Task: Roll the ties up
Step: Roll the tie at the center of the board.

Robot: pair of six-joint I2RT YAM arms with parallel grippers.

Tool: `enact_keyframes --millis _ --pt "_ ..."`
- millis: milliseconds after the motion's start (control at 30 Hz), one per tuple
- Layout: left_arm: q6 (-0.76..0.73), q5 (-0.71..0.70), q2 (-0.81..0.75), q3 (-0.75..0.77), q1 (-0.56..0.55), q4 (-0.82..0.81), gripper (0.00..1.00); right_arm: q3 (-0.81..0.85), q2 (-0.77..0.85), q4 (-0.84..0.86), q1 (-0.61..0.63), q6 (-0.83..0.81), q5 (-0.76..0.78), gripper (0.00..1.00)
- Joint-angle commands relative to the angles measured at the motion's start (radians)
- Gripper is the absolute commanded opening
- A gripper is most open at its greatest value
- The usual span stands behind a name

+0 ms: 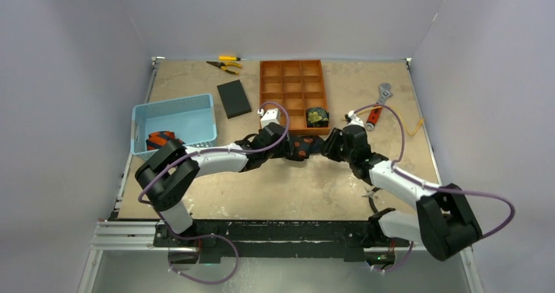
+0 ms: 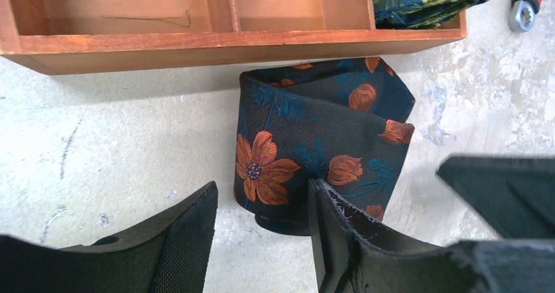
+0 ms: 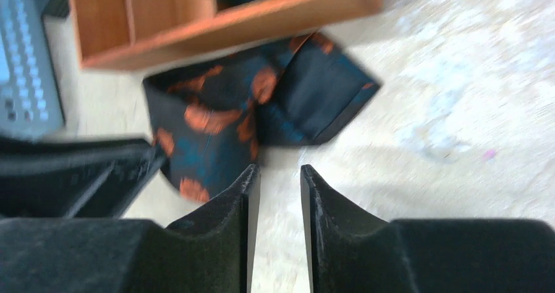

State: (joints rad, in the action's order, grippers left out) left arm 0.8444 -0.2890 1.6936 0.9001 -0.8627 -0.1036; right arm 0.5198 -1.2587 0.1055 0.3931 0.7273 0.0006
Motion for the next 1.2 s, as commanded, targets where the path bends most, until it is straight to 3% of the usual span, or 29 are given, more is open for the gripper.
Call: enact_keyframes --millis 0,133,367,667,1167 --pt "-0.031 -0.041 -0.050 0.037 0.020 0.044 0.52 -0.050 0.094 -0.030 0.135 -0.042 0.006 0.30" --pt "-0.044 -0.039 -0.069 0.044 0.033 0.053 0.53 -0.062 0.091 -0.015 0.261 -0.018 -0.010 0.26" --pt "-0.056 -0.010 -0.058 0.049 0.034 0.040 0.53 -0.011 -0.022 0.055 0.358 0.008 -0.026 0.22" --pt "-0.061 -0.027 -0.089 0.037 0.035 0.051 0.53 0.095 -0.204 0.067 0.350 0.062 0.032 0.20" --pt "-0.088 -0.006 -0.118 0.004 0.060 0.037 0.52 0.155 -0.323 0.091 0.226 -0.062 0.048 0.21"
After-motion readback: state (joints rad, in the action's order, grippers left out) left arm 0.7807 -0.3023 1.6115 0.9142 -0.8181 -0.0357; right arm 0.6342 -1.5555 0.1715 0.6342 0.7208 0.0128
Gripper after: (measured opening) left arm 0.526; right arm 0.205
